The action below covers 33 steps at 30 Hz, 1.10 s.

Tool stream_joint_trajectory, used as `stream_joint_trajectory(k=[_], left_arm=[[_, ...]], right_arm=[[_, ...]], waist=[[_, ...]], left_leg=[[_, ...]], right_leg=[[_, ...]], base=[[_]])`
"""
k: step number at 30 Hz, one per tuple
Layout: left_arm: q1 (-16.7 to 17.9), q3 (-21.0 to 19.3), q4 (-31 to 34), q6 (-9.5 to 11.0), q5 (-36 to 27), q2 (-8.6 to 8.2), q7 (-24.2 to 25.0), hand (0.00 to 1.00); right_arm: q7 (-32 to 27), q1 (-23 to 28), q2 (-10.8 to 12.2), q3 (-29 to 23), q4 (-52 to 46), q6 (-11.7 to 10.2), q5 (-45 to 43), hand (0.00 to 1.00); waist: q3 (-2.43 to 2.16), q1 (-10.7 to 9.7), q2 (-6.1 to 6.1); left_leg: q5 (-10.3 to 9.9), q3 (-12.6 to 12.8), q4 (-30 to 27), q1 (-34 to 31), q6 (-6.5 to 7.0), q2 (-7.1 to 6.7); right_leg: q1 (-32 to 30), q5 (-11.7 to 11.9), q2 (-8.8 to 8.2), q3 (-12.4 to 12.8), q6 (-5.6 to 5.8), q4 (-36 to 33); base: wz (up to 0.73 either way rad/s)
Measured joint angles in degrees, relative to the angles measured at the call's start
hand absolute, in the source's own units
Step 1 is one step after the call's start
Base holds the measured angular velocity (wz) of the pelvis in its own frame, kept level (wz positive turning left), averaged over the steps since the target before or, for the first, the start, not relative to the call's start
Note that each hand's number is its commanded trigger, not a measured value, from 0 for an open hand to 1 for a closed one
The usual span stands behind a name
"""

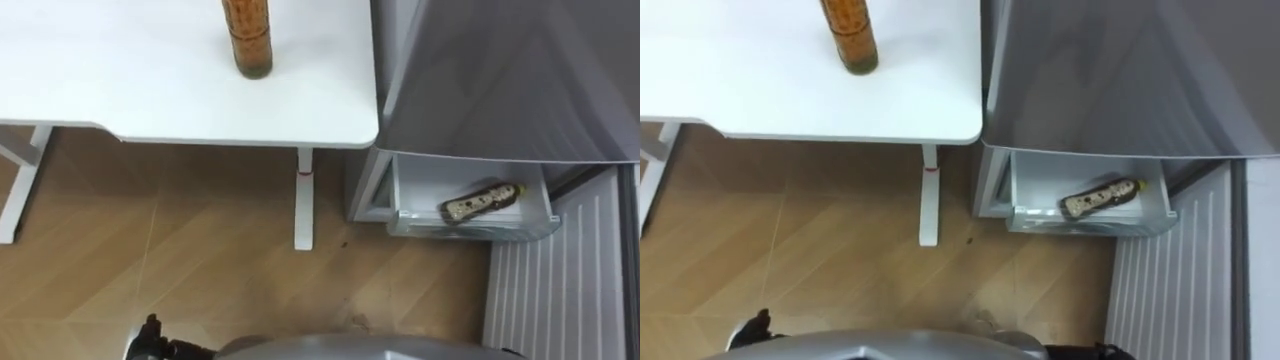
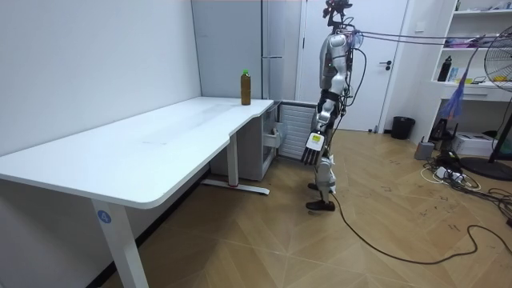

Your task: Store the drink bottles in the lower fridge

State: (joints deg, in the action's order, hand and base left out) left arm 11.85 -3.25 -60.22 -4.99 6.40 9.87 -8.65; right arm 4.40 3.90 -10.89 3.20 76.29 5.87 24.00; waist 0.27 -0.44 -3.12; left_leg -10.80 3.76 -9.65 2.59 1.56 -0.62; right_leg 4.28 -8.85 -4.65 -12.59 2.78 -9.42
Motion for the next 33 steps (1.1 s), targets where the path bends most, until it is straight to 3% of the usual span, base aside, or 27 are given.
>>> stream_joint_trajectory(k=[6, 10, 18, 22, 27, 33], left_arm=[[0.3, -0.1, -1.1, -1.8, -0.1, -0.67, -0.2, 0.00], [-0.3, -0.6, -1.0, -2.1, -6.3, -1.57, -2.3, 0.00], [-4.2, -3.8, 1.0, 0.6, -18.3, -1.73, -5.0, 0.00], [-4.3, -6.8, 5.7, 0.9, -23.4, -2.35, -8.8, 0.00], [-4.2, -9.4, 14.2, 2.1, -23.6, -2.40, -16.8, 0.00], [-3.9, -9.8, 27.2, 7.3, -22.4, -2.40, -26.0, 0.00]], right_arm=[[1.0, 0.5, -0.1, 0.0, -0.3, 0.4, -1.4, 0.00], [1.2, 0.4, -0.2, 0.0, -0.7, -0.1, -2.3, 0.00], [1.6, 0.2, -0.1, -0.4, -2.3, -1.2, -7.7, 0.00], [1.6, 0.7, -0.1, -1.7, -2.4, -1.3, -8.9, 0.00], [1.0, 2.2, -0.1, -2.3, -2.9, -1.7, -10.1, 0.00], [0.5, 2.9, -0.1, -2.3, -2.7, -2.5, -10.8, 0.00]], waist=[[0.02, 1.0, 0.75], [0.00, 0.7, 1.23], [-0.11, 0.7, 1.45], [-0.05, 1.1, 2.04], [-0.05, 0.8, 2.24], [-0.11, 0.7, 2.28]], left_leg=[[0.0, 0.1, -0.3, 0.1, -0.06, 0.13], [-0.3, 0.4, -0.8, -0.1, -0.12, 0.23], [-0.3, 0.8, -0.9, 0.7, -0.28, 0.44], [-0.9, 1.1, -0.4, 2.4, -0.48, 0.79], [-1.0, 1.1, 0.1, 3.5, -0.60, 0.98], [-1.0, 1.2, 0.1, 4.0, -0.60, 0.93]], right_leg=[[0.5, 0.1, 0.16, 0.6, -0.14, 0.0], [0.4, 0.1, 0.35, 1.4, -0.16, 0.4], [1.1, 0.1, 0.70, 1.7, -0.24, 0.8], [2.4, 0.1, 1.11, 2.6, -0.23, 0.8], [2.8, 0.1, 1.34, 2.8, -0.23, 0.8], [3.1, 0.1, 1.37, 3.2, -0.22, 0.7]], base=[[0.00], [-0.04], [-0.01], [-0.08], [-0.02], [-0.04]])
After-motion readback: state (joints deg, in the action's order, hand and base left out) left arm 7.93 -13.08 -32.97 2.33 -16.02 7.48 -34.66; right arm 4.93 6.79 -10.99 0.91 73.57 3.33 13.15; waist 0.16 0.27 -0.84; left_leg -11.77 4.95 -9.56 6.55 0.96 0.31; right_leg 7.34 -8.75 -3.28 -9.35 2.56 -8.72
